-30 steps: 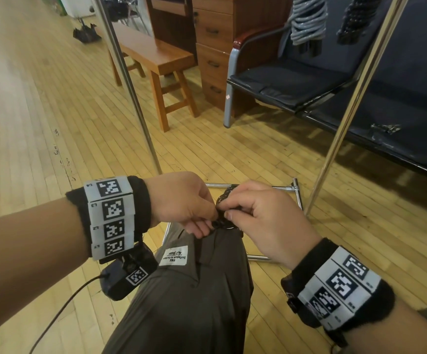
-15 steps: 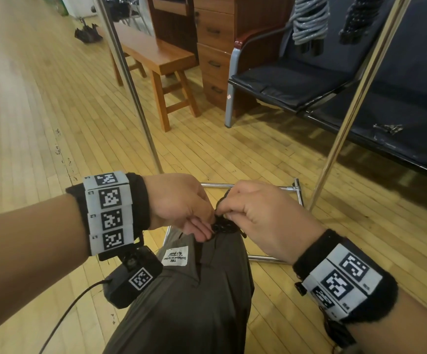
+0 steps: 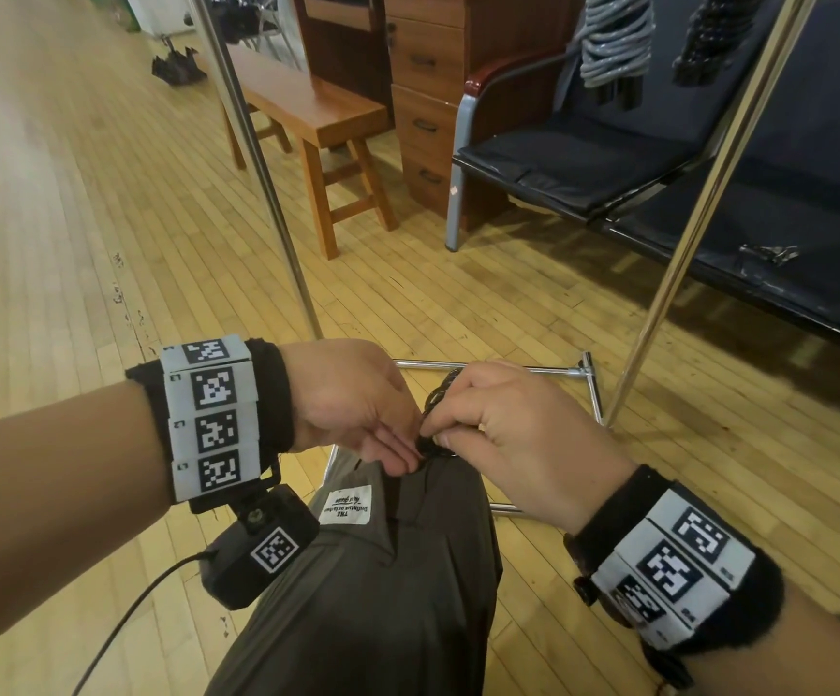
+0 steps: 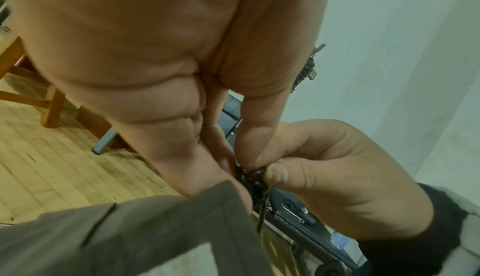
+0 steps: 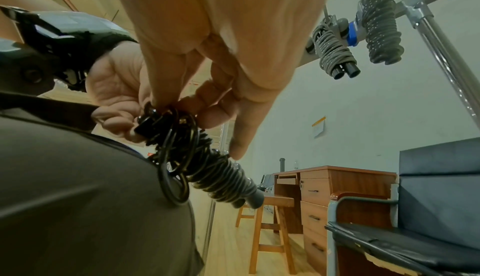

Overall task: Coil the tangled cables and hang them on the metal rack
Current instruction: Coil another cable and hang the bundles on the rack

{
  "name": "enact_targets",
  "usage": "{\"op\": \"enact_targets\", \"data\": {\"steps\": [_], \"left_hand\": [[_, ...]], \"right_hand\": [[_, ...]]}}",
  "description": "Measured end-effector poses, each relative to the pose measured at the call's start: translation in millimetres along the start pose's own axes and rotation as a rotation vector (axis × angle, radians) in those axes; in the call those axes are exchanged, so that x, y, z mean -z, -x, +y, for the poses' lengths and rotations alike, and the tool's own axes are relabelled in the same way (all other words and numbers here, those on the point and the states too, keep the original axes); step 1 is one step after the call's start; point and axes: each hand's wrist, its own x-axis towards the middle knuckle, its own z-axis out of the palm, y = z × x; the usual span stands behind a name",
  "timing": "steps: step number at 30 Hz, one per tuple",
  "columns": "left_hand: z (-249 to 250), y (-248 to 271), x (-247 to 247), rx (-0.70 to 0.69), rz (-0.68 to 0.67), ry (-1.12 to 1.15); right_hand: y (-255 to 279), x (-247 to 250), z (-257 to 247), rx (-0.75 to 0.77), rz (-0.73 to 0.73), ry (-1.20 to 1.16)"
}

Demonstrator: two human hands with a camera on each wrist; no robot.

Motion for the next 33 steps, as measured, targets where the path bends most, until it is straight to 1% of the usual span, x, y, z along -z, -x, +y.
{"op": "enact_targets", "data": {"steps": [2,5,7,10,13,17,19,24,26,29,33], "left_hand": [[0,0,1,-0.001,-0.008,0.014],[0,1,3,0.003,-0.032,0.050],[-1,0,3,-0.002,-0.039,0.034],[-3,-3,2,-0.003,-0.040,-0.006],[-1,-3,1,-0.013,-0.022,-0.011],[-1,3,-3,-0.061,0.044,-0.066],[-5,6,-7,-0.108,0.108,-0.122],[-8,10,-19,-0.220,0.346,-0.485],[-7,12,-22,-0.248,0.401,-0.559],[-7,13,-23,-0.263,0.421,-0.573],[-7,12,-21,-0.283,0.384,-0.529]], "right_hand": [[-2,-3,1,-0.047,0.014,-0.034],[-3,-4,3,-0.148,0.059,-0.178],[-3,-3,5,-0.205,0.069,-0.272],[-5,2,9,-0.267,0.013,-0.427],[-7,4,13,-0.266,-0.015,-0.542],[-7,3,20,-0.258,-0.021,-0.628],[-6,1,24,-0.265,-0.009,-0.647],[-4,-5,28,-0.296,0.047,-0.759],[-4,-7,28,-0.312,0.065,-0.817],[-4,-7,28,-0.313,0.060,-0.819],[-3,-7,27,-0.286,0.030,-0.777]]}}
